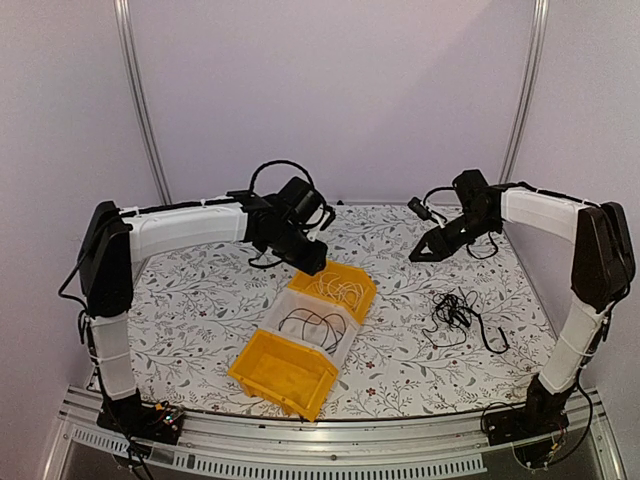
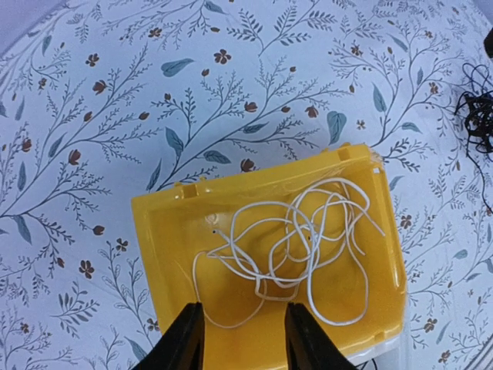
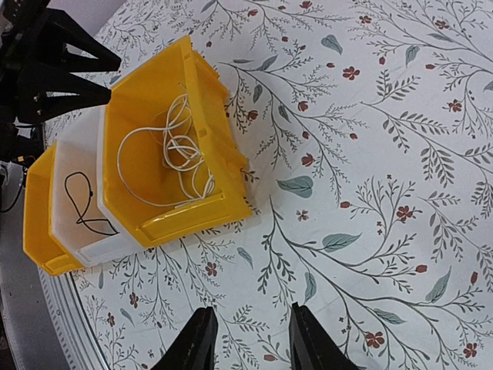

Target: Untangle the cables

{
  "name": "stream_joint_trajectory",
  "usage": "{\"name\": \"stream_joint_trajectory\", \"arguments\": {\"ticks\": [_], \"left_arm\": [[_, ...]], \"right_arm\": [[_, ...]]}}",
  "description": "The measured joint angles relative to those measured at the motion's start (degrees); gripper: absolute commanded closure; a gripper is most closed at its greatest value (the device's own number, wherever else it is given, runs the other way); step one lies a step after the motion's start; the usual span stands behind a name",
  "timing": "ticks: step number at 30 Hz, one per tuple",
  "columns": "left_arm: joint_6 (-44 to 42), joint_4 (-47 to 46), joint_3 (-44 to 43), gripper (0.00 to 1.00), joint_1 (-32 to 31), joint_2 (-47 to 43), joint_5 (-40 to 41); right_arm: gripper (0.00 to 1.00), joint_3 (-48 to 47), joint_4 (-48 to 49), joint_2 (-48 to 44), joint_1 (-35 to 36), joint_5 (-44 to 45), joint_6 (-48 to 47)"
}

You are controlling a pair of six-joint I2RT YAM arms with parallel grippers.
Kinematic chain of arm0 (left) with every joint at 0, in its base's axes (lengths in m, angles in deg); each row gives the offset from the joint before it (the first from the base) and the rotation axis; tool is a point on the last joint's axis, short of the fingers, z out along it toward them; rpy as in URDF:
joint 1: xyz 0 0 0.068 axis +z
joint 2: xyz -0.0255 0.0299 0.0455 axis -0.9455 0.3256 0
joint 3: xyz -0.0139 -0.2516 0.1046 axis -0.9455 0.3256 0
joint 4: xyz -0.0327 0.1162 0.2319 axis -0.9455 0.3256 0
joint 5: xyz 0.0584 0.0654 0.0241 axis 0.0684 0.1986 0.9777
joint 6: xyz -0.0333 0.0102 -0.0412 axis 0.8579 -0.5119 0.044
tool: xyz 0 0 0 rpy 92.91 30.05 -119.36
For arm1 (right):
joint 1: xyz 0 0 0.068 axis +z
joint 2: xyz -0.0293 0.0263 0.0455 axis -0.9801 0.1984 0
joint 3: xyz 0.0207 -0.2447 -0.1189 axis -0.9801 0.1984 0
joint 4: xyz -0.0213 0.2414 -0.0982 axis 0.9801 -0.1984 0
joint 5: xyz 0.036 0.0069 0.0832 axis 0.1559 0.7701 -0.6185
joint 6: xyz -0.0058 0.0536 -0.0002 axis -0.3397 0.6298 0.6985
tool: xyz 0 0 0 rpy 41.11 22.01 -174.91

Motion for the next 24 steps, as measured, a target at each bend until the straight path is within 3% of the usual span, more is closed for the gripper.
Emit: {"name": "stream_joint_trajectory", "arguments": {"ticks": [6, 13, 18, 24], "left_arm": [[0.2, 0.0, 0.4, 0.58, 0.0, -4.5, 0.7], [0.2, -11.1, 2.8, 0.58, -0.3, -12.0, 1.6], [0.1, -19.2, 4.2, 0.58, -0.5, -13.9, 1.8], [0.0, -24.0, 8.7, 0.58, -0.8, -13.7, 0.8]], "right_arm": [[0.66, -2.5, -2.6, -0.9, -0.8, 3.5, -3.9], [0.67, -1.5, -8.2, -6.2, -7.1, 7.7, -7.7], [0.64, 6.0, -12.3, -13.5, -12.1, 14.5, -11.5], [0.68, 16.2, -14.4, -20.7, -12.4, 23.0, -13.6]]}}
